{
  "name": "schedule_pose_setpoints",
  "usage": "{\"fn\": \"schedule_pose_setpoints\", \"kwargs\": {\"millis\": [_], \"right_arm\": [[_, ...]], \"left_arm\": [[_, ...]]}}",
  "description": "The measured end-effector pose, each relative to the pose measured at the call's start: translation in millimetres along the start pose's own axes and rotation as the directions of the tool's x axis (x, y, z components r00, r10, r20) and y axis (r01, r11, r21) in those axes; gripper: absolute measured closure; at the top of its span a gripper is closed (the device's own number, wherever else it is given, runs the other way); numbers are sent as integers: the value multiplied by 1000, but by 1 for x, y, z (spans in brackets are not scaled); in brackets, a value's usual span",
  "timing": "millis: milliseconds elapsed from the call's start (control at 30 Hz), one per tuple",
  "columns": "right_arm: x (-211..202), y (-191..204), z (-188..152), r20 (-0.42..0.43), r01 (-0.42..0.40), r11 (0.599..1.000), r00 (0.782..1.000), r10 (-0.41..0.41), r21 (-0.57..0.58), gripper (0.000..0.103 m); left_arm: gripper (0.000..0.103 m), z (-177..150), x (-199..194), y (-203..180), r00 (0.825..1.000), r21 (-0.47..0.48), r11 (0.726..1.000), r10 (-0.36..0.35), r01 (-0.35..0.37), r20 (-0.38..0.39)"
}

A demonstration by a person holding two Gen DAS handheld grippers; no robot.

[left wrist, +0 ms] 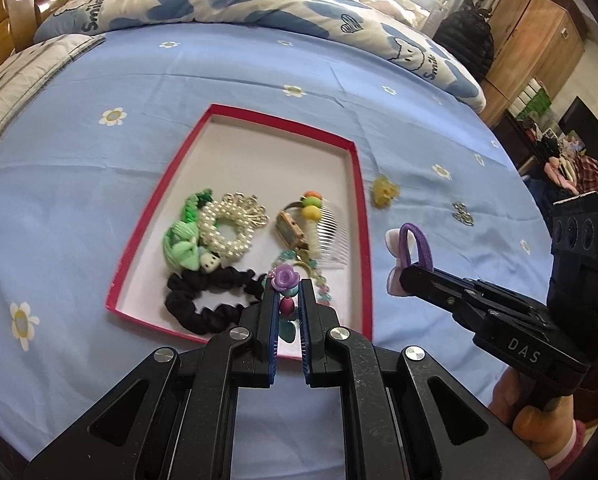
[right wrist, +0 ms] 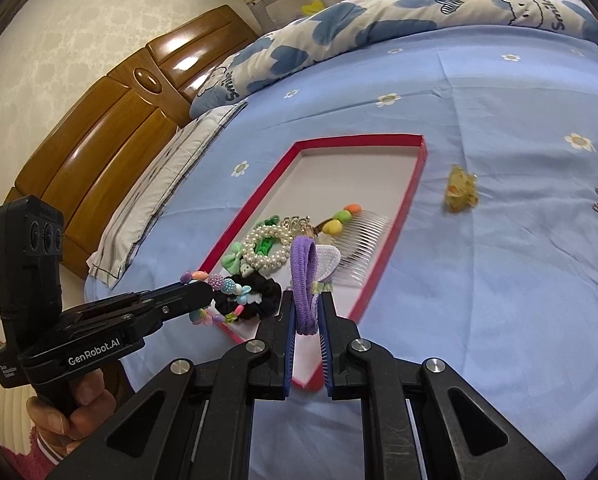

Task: Organize jewelry
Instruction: 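Carry the bead bracelet and purple tie over the red box and lower them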

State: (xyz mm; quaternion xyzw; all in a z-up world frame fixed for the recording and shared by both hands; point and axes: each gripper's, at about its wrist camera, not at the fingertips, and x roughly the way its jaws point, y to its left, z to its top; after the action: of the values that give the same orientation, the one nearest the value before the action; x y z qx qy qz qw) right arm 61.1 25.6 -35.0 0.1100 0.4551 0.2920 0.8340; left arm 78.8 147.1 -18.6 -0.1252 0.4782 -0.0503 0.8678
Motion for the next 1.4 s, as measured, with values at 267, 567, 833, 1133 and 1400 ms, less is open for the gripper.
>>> {"fn": "schedule_pose_setpoints", "kwargs": {"millis": [267,567,833,1133,1400], "right_arm": [[28,7,8,-36,24,999,999,-25,-30,92],[52,4,11,-73,55,998,996,-57,-36,92],[73,-2,15,-121,81,996,989,-86,-42,92],[90,-3,13,-155,85,995,983,-93,-54,90],[94,-2,16,-149,86,995,984,-93,-52,88]], "left_arm": [[95,11,13,16,999,-15,999,41,-41,-1],[95,20,26,30,998,-21,998,62,-62,-5],[95,28,46,42,998,-37,997,65,-65,-18],[95,26,67,56,996,-56,995,78,-81,-51],[95,26,72,58,994,-56,994,91,-94,-61]]}}
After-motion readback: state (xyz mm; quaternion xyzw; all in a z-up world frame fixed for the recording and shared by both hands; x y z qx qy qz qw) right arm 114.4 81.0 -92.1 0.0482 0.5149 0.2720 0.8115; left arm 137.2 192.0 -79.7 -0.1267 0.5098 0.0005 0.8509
